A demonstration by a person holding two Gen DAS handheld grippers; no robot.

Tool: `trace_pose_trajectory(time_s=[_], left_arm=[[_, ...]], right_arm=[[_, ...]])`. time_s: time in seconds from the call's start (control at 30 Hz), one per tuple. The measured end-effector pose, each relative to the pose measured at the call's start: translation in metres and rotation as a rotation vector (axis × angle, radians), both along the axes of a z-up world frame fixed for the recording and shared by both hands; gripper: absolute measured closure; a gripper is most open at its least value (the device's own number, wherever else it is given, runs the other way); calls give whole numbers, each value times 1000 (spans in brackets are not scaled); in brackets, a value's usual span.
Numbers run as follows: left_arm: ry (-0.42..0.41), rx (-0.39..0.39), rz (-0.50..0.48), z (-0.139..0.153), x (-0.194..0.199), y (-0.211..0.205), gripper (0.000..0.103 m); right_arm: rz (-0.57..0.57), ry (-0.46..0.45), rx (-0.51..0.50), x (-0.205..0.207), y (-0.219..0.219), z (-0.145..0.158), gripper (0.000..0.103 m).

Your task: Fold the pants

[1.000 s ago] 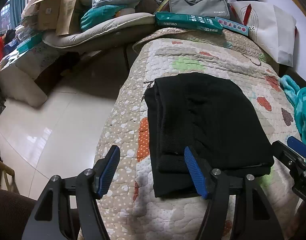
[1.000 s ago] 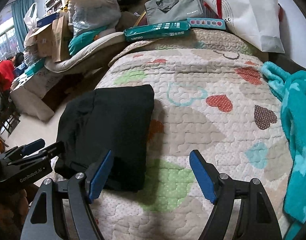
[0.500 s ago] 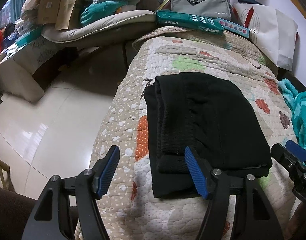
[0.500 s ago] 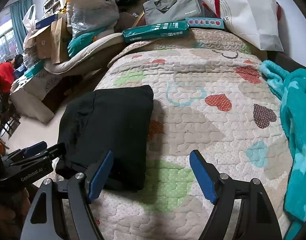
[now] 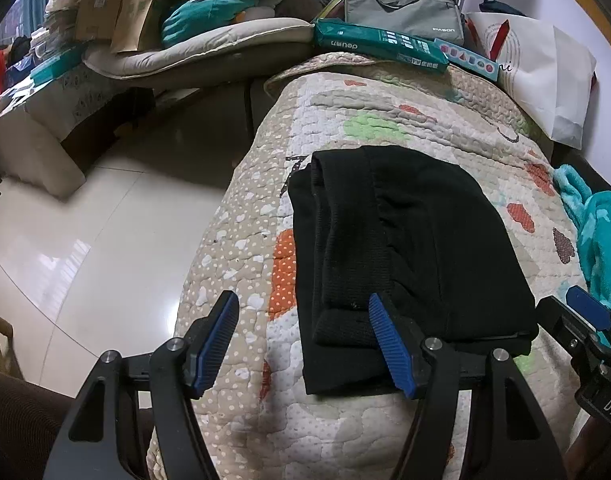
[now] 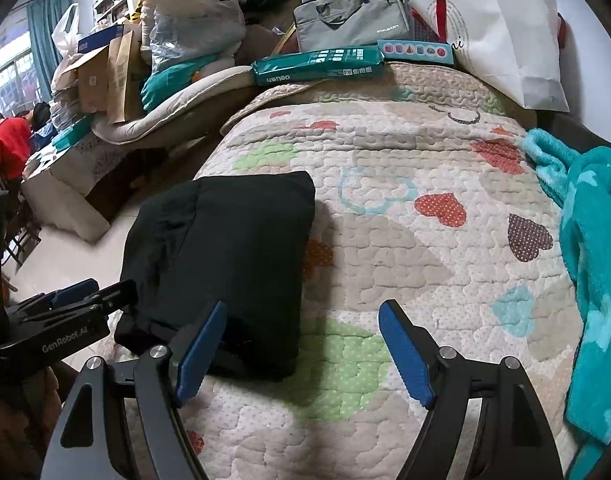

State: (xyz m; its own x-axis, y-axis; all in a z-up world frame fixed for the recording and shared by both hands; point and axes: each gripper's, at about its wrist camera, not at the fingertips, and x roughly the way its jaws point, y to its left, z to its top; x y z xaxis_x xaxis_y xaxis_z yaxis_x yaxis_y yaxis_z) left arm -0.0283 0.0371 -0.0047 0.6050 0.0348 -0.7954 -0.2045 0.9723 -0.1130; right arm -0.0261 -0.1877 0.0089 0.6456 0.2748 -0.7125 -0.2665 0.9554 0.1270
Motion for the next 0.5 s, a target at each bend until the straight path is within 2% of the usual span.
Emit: trace_pose_trajectory(time_s=[0.3,0.5], left_arm=[[-19,5,21,3,-12,0,36],[-1,-8,43,2,-31,-2,36]], right_arm=[[-15,-8,0,-8,0,5,20],[-19,-21,-1,-20,-1,11,20]])
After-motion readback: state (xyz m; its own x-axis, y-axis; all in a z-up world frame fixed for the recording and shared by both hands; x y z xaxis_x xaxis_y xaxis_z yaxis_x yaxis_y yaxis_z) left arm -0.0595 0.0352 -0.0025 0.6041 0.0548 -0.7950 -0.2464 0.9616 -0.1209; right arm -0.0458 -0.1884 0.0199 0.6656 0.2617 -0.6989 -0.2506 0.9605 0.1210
